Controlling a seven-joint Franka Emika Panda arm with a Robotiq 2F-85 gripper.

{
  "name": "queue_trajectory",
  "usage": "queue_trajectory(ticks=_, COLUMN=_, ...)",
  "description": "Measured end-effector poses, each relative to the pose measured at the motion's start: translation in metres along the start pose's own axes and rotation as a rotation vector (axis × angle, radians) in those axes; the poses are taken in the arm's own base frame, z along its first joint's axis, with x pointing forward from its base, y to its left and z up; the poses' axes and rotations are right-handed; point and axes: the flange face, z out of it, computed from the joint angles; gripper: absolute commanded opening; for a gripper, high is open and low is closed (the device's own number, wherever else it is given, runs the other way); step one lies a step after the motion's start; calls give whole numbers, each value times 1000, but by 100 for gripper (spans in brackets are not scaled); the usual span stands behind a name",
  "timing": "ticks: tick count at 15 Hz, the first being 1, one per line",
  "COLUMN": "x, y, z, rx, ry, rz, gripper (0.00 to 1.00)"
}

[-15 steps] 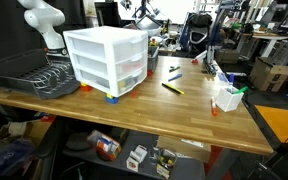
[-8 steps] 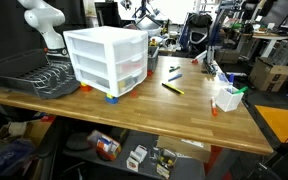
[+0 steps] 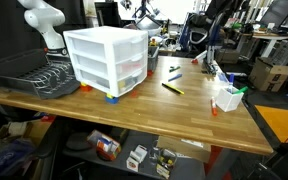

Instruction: Open the top drawer of the cabinet on the table

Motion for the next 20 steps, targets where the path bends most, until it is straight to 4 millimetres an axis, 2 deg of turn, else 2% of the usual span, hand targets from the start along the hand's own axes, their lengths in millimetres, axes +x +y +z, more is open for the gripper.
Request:
queue_trajectory(ticks=2, x=2, y=-2, z=20, rx=-18, ry=-7, rz=-31, gripper=100)
queue_trajectory(ticks=3, x=3, y=-2, z=23, rx=-20, ry=-8, rz=-36, gripper=100)
queue_trajectory(ticks=13, x=6, y=-3, z=19, rx=-17, ry=3, rz=-33, gripper=100)
queue_trajectory(ticks=17, x=16, y=-18, z=18, rx=33, ry=57, rz=-14, gripper=100)
queue_trajectory(ticks=20, x=28, y=-31, z=31, rx=119, ry=76, rz=69, gripper=100)
